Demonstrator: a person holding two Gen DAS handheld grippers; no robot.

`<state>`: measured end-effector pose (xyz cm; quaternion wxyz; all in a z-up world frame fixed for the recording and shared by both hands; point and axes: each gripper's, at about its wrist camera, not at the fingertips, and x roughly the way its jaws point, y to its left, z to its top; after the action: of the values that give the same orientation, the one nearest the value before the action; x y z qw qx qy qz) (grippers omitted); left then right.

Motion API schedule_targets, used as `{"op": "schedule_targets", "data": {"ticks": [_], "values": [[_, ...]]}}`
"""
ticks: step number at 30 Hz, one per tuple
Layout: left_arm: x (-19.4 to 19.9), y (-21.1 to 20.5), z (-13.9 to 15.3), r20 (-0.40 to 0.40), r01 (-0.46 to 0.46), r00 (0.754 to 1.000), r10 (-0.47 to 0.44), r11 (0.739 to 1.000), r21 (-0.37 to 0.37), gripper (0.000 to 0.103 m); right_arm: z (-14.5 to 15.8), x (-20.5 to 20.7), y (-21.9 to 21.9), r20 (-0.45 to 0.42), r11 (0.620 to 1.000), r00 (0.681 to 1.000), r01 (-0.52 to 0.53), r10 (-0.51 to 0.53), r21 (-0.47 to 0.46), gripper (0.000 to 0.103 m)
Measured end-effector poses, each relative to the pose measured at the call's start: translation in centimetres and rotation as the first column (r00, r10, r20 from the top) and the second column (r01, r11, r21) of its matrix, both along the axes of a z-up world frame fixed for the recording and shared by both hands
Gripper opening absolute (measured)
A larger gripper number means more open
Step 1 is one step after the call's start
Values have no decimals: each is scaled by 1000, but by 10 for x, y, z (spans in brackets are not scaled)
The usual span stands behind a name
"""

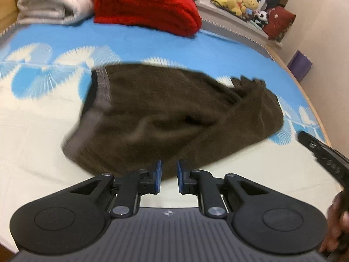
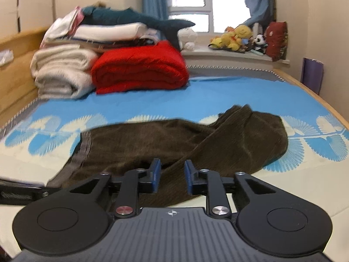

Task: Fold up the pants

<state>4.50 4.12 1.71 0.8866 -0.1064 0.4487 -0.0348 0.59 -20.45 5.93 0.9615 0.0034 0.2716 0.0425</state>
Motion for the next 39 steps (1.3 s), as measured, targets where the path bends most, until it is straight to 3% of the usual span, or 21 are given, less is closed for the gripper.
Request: {"op": "schedule_targets", "data": {"ticks": [2, 4, 7, 8, 10, 12, 15, 17, 18, 19, 20, 24, 26, 29, 30, 32, 33, 34, 35, 39], "values": [[24, 20, 10, 35, 22, 999, -24, 999, 36, 17, 9, 18, -18, 10, 1000, 1000, 15, -15, 27, 21], [48, 48, 9, 51, -15, 999, 12, 999, 50, 17, 14, 40, -37, 4, 998, 1000, 25, -25, 53, 22], [75, 101, -15, 30, -124, 992, 125, 991, -39, 17, 13, 81, -59, -11, 996, 998, 58, -58, 63, 24], [79, 117, -32, 2, -158, 987, 159, 986, -58, 17, 10, 96, -66, -18, 996, 998, 66, -65, 68, 26], [87, 134, -59, -90, -197, 976, 196, 980, 3, 17, -2, 121, -77, -33, 992, 994, 103, -101, 77, 39], [92, 143, -80, -144, -197, 968, 203, 979, 53, 18, -21, 146, -85, -64, 988, 989, 135, -130, 82, 42], [102, 155, -99, -171, -182, 967, 190, 981, 61, 36, -55, 187, -94, -132, 981, 978, 174, -162, 81, 45], [111, 162, -107, -205, -204, 955, 215, 976, 75, 51, -71, 211, -97, -155, 976, 970, 203, -189, 79, 52], [113, 168, -111, -205, -217, 953, 224, 975, 57, 58, -79, 223, -98, -160, 971, 964, 226, -211, 79, 60], [114, 172, -114, -208, -227, 951, 228, 973, 31, 76, -86, 235, -99, -162, 966, 959, 248, -232, 80, 68], [115, 175, -119, -225, -231, 947, 228, 973, 15, 85, -92, 246, -99, -167, 964, 957, 254, -238, 83, 69], [123, 170, -139, -278, -216, 937, 209, 976, 5, 85, -111, 290, -91, -191, 966, 951, 254, -242, 40, 71], [127, 164, -147, -290, -197, 938, 192, 980, 11, 85, -123, 309, -84, -244, 962, 931, 273, -271, -27, 71], [131, 155, -159, -319, -150, 936, 151, 988, 28, 85, -130, 317, -77, -261, 956, 919, 279, -294, -93, 66], [132, 151, -164, -330, -126, 935, 132, 991, 40, 85, -130, 317, -75, -262, 953, 918, 275, -299, -124, 59], [131, 142, -171, -337, -67, 937, 91, 994, 83, 84, -124, 313, -79, -257, 953, 920, 265, -295, -144, 38], [130, 139, -172, -323, -44, 943, 76, 994, 104, 81, -119, 312, -84, -257, 953, 920, 265, -295, -145, 18], [129, 136, -171, -309, -22, 950, 52, 995, 98, 66, -113, 309, -91, -261, 954, 919, 270, -295, -130, 13], [128, 135, -169, -299, -9, 954, 33, 997, 82, 58, -103, 302, -101, -267, 952, 913, 292, -307, -97, 11], [118, 127, -154, -245, 26, 969, 4, 993, 117, 38, -44, 250, -132, -216, 931, 910, 365, -353, 20, 9]]}}
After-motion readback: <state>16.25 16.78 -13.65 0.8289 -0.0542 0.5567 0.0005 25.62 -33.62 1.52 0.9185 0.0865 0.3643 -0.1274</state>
